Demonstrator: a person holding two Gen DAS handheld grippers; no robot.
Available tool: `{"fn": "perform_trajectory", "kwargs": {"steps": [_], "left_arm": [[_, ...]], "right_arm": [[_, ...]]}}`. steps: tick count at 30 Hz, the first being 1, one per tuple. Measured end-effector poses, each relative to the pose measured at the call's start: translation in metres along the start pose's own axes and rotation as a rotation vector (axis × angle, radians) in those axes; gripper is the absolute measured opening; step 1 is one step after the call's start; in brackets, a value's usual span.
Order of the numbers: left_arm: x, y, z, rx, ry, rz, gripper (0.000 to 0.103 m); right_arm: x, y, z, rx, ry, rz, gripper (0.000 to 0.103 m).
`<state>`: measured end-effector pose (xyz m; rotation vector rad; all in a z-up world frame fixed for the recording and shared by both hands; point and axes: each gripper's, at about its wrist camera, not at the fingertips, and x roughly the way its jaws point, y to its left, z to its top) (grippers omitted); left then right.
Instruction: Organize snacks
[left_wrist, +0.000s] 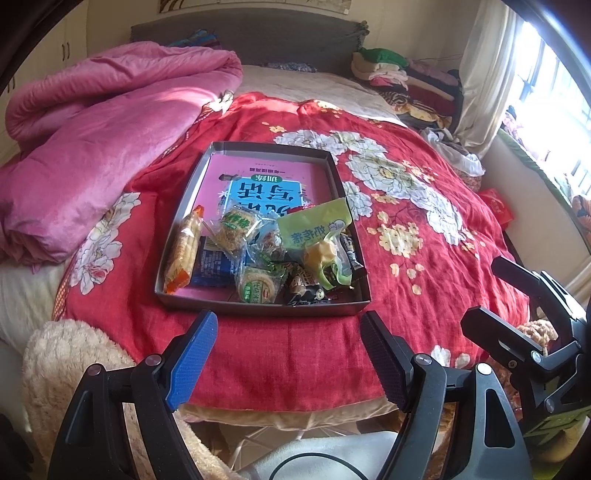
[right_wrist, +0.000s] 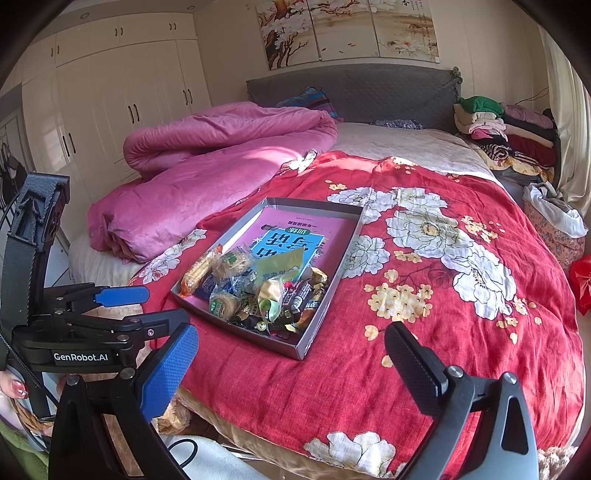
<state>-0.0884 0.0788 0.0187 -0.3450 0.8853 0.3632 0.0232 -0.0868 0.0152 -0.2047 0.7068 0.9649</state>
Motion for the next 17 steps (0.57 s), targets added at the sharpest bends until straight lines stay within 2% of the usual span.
{"fn": "perform_trajectory", "kwargs": {"steps": [10,14,17], "left_arm": [[0.006,0.005,0.001,-0.026,0.022,0.021,0.081],[0.011,0.023,0.006,-0.092,0.012,-0.001,0.081],[0.017,0.050,0.017,-0.162,-0.023,0.032,0.081]], "right_arm": [[0.000,-0.003,0.000,0.010,0.000,-0.002,0.102],[0.002,-0.014,0.002,0.039,0.002,-0.016,0.102],[0.002,-0.038,0.004,0.077,-0.012,-0.070,0.102]]}}
